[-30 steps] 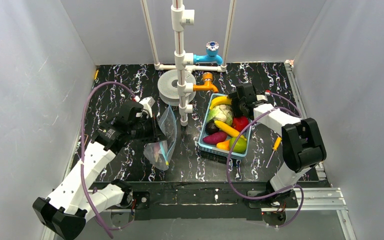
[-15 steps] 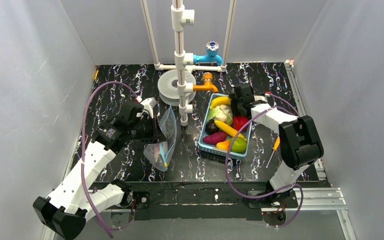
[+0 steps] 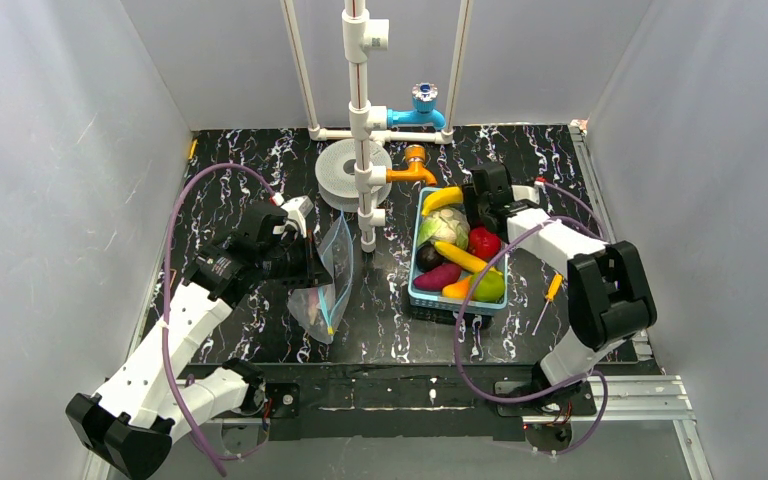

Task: Place the food in the zip-top bag and seal the zipper
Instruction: Pick up the fake fruit from the zipper food storage bag.

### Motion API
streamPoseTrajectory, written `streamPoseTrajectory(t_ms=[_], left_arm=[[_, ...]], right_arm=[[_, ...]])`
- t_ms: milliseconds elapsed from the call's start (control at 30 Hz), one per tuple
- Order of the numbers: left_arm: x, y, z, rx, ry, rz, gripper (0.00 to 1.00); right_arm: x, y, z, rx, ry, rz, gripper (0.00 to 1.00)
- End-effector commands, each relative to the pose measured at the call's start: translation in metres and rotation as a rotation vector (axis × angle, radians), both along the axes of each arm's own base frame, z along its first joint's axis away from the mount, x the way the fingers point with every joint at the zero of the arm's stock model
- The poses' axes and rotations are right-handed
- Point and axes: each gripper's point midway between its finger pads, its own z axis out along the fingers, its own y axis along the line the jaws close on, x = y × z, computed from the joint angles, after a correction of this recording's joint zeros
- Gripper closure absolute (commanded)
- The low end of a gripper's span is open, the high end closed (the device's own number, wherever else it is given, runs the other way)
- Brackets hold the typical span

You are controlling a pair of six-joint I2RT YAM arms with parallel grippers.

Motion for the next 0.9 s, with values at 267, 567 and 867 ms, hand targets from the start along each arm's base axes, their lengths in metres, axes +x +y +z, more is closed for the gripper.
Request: streamPoseTrajectory(t_ms=[267,567,867], left_arm=[[0.003,-0.003,0.007,-0.018,-0.01,0.009,1.0],[0.006,-0.002,0.006,-0.015,-0.032,0.011,1.0],[0.01,0.001,-0.001,0.012,-0.038,0.02,1.0]], right_arm=[[-0.036,0.009,0.061,-0.052,-0.05,0.168,0.87],[-0.11,0.025,0.04,-0.208,0.018,0.462,0.97],[-0.175,0.07,0.074,-0.44,-0.046,0.742,0.99]])
